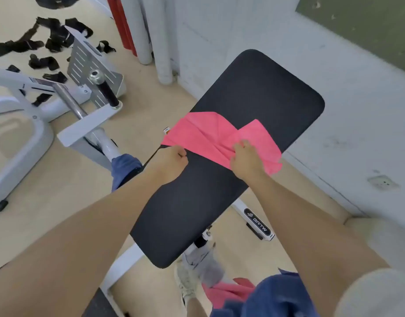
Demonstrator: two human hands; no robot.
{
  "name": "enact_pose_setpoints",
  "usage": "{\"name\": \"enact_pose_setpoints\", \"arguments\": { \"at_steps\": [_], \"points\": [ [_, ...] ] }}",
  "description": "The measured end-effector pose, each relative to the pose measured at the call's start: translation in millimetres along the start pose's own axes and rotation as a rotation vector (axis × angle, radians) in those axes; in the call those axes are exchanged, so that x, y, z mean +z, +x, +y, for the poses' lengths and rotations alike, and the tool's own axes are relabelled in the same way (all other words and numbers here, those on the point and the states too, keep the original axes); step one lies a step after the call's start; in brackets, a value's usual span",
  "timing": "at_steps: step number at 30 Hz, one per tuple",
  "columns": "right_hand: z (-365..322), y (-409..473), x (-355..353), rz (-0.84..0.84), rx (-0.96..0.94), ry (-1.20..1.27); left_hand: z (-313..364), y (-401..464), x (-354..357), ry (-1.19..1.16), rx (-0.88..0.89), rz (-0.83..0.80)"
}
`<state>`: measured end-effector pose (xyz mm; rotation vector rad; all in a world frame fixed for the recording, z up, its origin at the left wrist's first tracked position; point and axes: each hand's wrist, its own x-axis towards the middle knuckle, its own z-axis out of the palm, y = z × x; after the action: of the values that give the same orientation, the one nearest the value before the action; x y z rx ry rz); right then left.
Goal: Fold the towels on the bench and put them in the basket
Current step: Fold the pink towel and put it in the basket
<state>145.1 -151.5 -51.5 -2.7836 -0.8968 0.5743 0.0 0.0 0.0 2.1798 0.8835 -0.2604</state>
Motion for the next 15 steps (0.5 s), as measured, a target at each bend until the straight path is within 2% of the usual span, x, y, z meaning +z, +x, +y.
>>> {"name": "enact_pose_setpoints", "arguments": {
  "at_steps": [2,7,10,15],
  "points": [
    [-1,18,2,-0.002,0.024,-0.025,-10,15,5,-0.025,-0.058,-0.040],
    [0,45,18,-0.142,-0.025,-0.170,-22,31,16,-0.038,-0.120,-0.131],
    [-7,49,20,-0.088,-0.006,-0.224,-24,35,16,-0.014,-0.102,-0.151],
    [-22,28,24,-0.146,-0.031,-0.305,-22,23,5,0.016,-0.036,-0.136]
  ]
}}
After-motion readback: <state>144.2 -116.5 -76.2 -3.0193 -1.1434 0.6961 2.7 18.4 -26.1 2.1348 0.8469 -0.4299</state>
